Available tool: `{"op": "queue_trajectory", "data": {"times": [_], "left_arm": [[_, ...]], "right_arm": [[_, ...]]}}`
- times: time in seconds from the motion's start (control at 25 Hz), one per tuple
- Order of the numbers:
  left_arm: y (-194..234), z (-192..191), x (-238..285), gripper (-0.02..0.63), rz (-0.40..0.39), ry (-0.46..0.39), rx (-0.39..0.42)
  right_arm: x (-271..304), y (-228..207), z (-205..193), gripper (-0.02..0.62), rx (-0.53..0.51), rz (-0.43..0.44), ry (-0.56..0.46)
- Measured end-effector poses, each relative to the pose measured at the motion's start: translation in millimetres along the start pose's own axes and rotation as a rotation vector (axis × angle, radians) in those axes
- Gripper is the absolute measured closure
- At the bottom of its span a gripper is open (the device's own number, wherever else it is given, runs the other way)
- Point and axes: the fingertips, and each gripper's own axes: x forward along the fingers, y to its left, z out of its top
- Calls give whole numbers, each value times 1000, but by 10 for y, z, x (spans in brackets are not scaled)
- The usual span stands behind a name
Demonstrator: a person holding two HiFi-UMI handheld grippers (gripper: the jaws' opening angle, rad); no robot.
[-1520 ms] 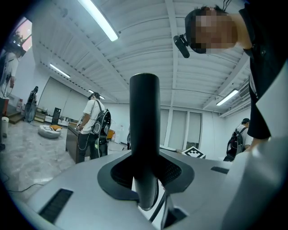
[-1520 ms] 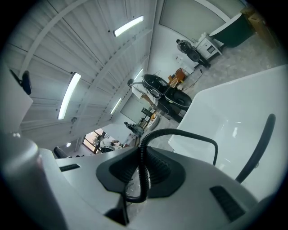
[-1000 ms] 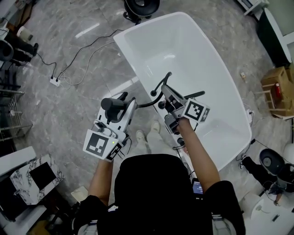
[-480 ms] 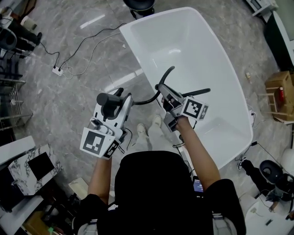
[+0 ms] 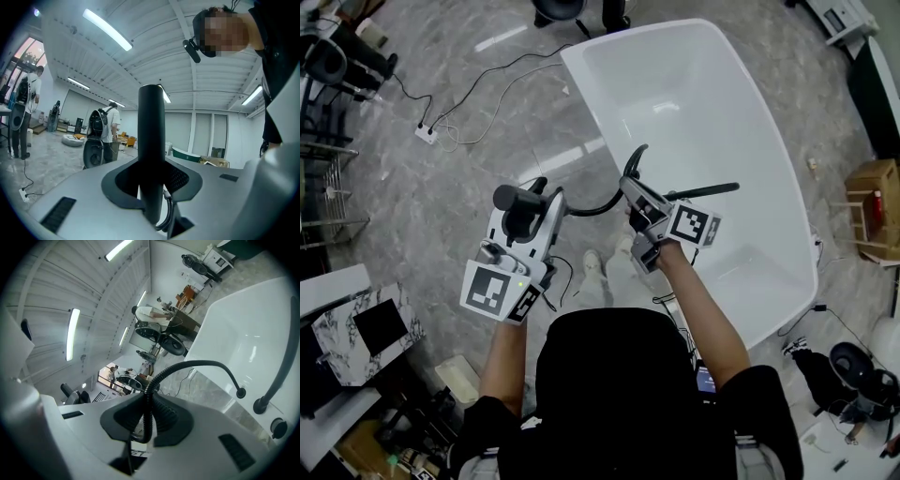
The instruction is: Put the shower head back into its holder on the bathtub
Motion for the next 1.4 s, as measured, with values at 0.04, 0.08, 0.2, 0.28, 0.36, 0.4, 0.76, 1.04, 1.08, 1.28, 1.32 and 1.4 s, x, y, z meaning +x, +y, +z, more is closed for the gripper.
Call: {"op": "queue_trajectory", "data": {"times": [0.04,0.08,0.2,0.28,0.36,0.4,0.76,1.04,1.08,1.28,1.32,1.4], "left_arm": [[12,1,-27,485,0,-3,-1],[27,0,-53,484,-1,-5,-2],[48,-11,-81,484,-8,-7,-8],[31,-25,-58,485,-21,-6,-11],[7,-46,-31,485,-35,-4,-13],[-3,-61,-18,485,-43,-1,-14],[-87,-142,184,485,-88,12,-22],[-224,-226,314,486,-105,32,0],[-220,-254,339,486,-108,35,-11],[-262,-440,481,486,-115,72,-4],[-282,-481,522,486,-120,80,-7],[-325,-558,601,485,-135,95,-19]], "right_arm": [[11,8,-19,531,2,-1,-1],[22,8,-40,531,6,-4,-4],[8,-77,-91,531,34,-36,-14],[-31,-178,-113,531,58,-63,-21],[-64,-278,-131,531,74,-90,-29],[-75,-325,-137,531,81,-103,-34],[-162,-832,-221,502,79,-258,2],[-296,-1143,-323,515,79,-319,42],[-301,-1159,-319,515,76,-321,41],[-311,-1164,-314,527,-29,-323,66],[-317,-1176,-301,531,-49,-328,69],[-337,-1212,-268,535,-71,-339,70]]}}
